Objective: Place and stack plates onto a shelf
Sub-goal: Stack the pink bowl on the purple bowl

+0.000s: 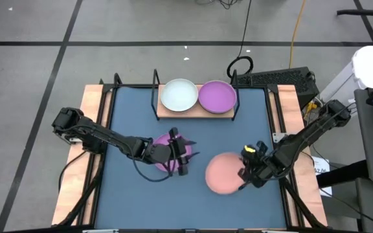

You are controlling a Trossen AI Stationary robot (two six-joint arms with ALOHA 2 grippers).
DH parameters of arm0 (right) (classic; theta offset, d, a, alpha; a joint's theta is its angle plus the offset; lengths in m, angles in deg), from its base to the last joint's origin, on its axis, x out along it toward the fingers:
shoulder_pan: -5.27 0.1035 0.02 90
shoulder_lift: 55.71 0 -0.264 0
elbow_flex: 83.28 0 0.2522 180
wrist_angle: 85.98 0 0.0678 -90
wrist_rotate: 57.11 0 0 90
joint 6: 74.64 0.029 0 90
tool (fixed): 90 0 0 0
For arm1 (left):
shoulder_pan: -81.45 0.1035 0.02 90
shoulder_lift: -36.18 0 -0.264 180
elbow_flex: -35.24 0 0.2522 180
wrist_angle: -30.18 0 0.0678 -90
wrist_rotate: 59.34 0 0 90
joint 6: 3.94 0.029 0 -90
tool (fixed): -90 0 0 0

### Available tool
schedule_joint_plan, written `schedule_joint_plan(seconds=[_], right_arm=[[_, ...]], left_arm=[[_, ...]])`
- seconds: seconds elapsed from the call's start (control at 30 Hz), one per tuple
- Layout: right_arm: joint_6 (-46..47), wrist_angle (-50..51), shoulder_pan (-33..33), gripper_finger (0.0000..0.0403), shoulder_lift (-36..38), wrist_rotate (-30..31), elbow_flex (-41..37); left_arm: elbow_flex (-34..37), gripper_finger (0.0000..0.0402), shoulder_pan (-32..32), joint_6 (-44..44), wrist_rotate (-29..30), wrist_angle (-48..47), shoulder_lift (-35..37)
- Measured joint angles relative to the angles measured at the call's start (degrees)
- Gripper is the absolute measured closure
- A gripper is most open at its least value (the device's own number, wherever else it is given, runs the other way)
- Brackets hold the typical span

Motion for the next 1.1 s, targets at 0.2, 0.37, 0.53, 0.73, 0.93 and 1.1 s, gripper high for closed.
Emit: schedule_joint_plan(seconds=[0.2, 0.37, 0.53, 0.73, 0.93, 1.1], right_arm=[[-1.94, -2.23, -0.29, 0.0402, 4.40, 16.03, 0.00], [-5.77, -4.72, -0.31, 0.0403, 6.49, 29.14, 0.01], [-10.31, -7.83, -0.31, 0.0403, 6.14, 38.80, -0.04], [-12.79, -9.86, -0.35, 0.0403, 6.14, 45.72, -0.07], [-12.24, -10.37, -0.40, 0.0403, 6.22, 51.35, 0.04], [-14.06, -14.15, -0.40, 0.0403, 5.68, 52.91, -0.23]], left_arm=[[0.00, 0.0137, 0.02, -2.34, 2.98, 1.31, 0.00], [0.00, 0.0110, -0.02, -3.05, 3.48, 2.56, 0.00], [-0.02, 0.0108, -1.22, -1.41, 6.18, 3.26, 0.07], [-0.04, 0.0108, -3.82, 2.95, 13.20, 3.42, 0.07], [-0.04, 0.0108, -5.92, 4.92, 14.44, 3.85, 0.00], [-0.04, 0.0116, -5.51, 3.96, 16.16, 4.09, 0.00]])
